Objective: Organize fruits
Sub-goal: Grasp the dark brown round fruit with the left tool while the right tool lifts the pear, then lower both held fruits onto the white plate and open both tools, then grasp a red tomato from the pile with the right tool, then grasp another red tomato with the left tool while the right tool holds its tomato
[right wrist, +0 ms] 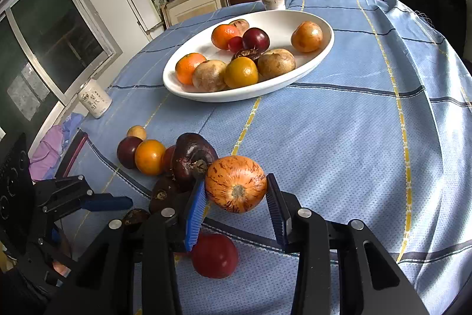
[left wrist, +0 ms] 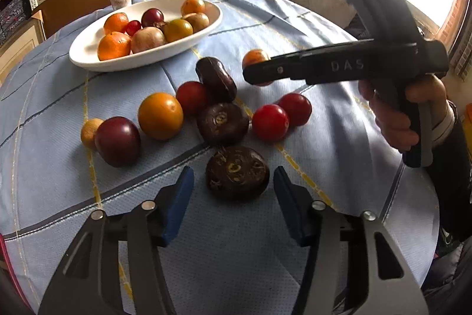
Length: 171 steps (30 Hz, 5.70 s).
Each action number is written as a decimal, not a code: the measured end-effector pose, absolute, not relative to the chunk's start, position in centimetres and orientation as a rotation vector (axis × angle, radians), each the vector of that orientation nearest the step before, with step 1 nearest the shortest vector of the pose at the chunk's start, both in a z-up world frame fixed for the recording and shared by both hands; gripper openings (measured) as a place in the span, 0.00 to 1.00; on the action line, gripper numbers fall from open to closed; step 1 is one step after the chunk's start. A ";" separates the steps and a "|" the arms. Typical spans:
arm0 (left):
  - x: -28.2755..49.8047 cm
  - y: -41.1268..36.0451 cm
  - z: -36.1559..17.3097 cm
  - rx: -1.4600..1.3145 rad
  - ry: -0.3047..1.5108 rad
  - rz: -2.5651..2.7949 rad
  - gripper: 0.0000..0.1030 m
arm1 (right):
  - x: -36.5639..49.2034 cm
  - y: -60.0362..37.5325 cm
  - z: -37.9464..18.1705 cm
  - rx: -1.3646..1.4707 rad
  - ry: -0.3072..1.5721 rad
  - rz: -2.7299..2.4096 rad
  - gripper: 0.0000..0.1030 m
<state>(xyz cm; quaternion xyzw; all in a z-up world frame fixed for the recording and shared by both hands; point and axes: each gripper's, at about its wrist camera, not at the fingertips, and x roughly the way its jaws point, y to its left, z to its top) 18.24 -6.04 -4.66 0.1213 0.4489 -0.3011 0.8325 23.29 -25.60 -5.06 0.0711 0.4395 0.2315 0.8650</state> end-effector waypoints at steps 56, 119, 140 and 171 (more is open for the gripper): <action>32.5 0.7 3.1 -0.090 0.728 -0.212 0.95 | 30.5 -26.8 -1.0 0.274 0.698 0.331 0.85; 21.8 0.9 -3.4 0.030 0.889 -0.199 0.95 | 19.7 -25.9 -5.3 -0.030 0.955 0.578 0.30; 17.3 -12.1 -2.5 0.267 0.818 -0.662 0.52 | 21.3 -29.5 -5.0 0.270 0.974 0.564 0.30; 20.7 -10.3 -2.1 0.130 0.846 -0.540 0.29 | 21.6 -29.8 -4.6 0.259 0.898 0.510 0.31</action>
